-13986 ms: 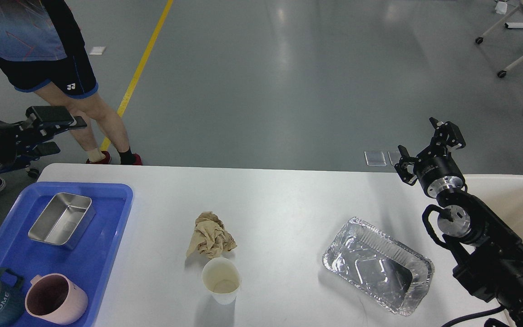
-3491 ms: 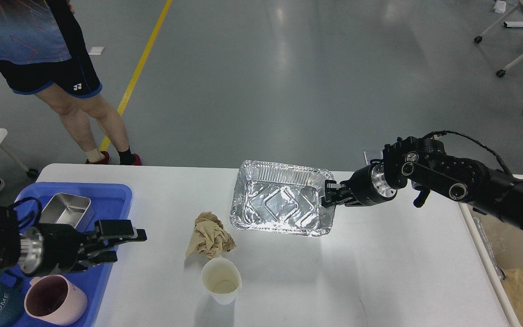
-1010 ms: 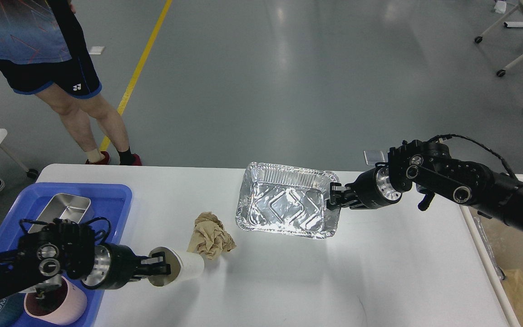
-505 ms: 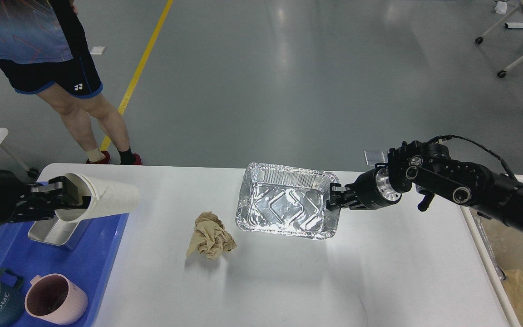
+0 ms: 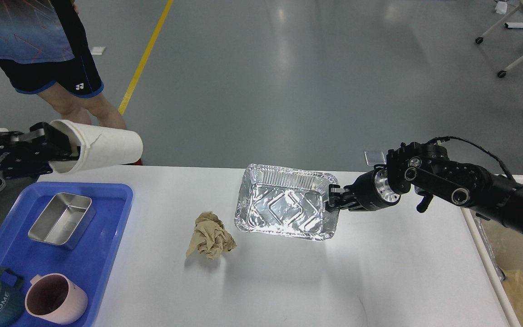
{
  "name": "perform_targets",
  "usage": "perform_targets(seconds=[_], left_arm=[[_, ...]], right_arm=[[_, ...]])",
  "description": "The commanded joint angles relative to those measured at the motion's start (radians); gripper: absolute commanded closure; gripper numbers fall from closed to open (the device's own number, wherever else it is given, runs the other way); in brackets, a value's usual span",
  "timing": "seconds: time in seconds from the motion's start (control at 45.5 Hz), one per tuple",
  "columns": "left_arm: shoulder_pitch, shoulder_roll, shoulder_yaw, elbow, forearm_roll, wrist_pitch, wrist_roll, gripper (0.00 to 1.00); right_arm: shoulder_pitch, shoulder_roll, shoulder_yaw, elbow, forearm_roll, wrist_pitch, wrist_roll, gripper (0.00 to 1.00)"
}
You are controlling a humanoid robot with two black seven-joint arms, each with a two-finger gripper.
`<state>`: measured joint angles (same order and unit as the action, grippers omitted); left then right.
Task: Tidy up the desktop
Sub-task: 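Lift the paper cup with the left gripper and carry it over the foil tray, then release the paper cup into the foil tray with the left gripper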
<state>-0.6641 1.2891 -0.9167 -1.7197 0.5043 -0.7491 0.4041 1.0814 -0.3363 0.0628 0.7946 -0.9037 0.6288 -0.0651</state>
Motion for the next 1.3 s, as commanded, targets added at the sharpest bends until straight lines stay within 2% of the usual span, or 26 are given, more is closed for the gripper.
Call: perform_targets(seconds=[0.0, 0.154, 0.263, 0.417, 0.505, 0.944, 1.054, 1.12, 1.273], left_arm=[[-0.064, -0.255, 0.03, 0.075, 0.103, 0.051, 0.013, 1.0], [-0.181, -0.572, 0.166, 0.238, 0.344, 0.093, 0.019, 1.0], [-0.218, -0.715, 0.246, 0.334, 0.362, 0.1, 0.021, 1.0], [-0.216, -0.82, 0.295, 0.373, 0.389, 0.109, 0.022, 1.0], [-0.204, -0.907, 0.311, 0.42, 0.444, 0.114, 0.021, 1.0], [-0.209, -1.172, 0.326, 0.686, 0.507, 0.143, 0.01, 0.97], [-0.204, -1.206, 0.326, 0.713, 0.507, 0.148, 0.01, 0.84], [-0.204, -1.231, 0.326, 0.735, 0.507, 0.169, 0.01, 0.62], [-0.203, -1.245, 0.323, 0.741, 0.491, 0.249, 0.009, 0.22]], right_arm=[[0.002, 0.002, 0.0, -0.002, -0.001, -0.001, 0.001, 1.0], [0.002, 0.016, 0.0, -0.002, -0.001, -0.001, -0.001, 1.0], [0.002, 0.013, -0.001, -0.002, -0.001, -0.001, 0.001, 1.0], [0.002, 0.008, 0.0, 0.0, -0.001, -0.001, -0.001, 1.0], [0.0, 0.011, 0.0, 0.0, -0.001, -0.003, -0.001, 1.0], [-0.009, 0.014, 0.0, 0.002, -0.001, -0.012, 0.001, 1.0], [-0.009, 0.014, 0.0, 0.002, -0.001, -0.012, 0.001, 1.0], [-0.008, 0.013, 0.0, 0.003, -0.001, -0.012, 0.001, 1.0], [-0.008, 0.013, 0.0, 0.003, -0.001, -0.012, 0.001, 1.0]])
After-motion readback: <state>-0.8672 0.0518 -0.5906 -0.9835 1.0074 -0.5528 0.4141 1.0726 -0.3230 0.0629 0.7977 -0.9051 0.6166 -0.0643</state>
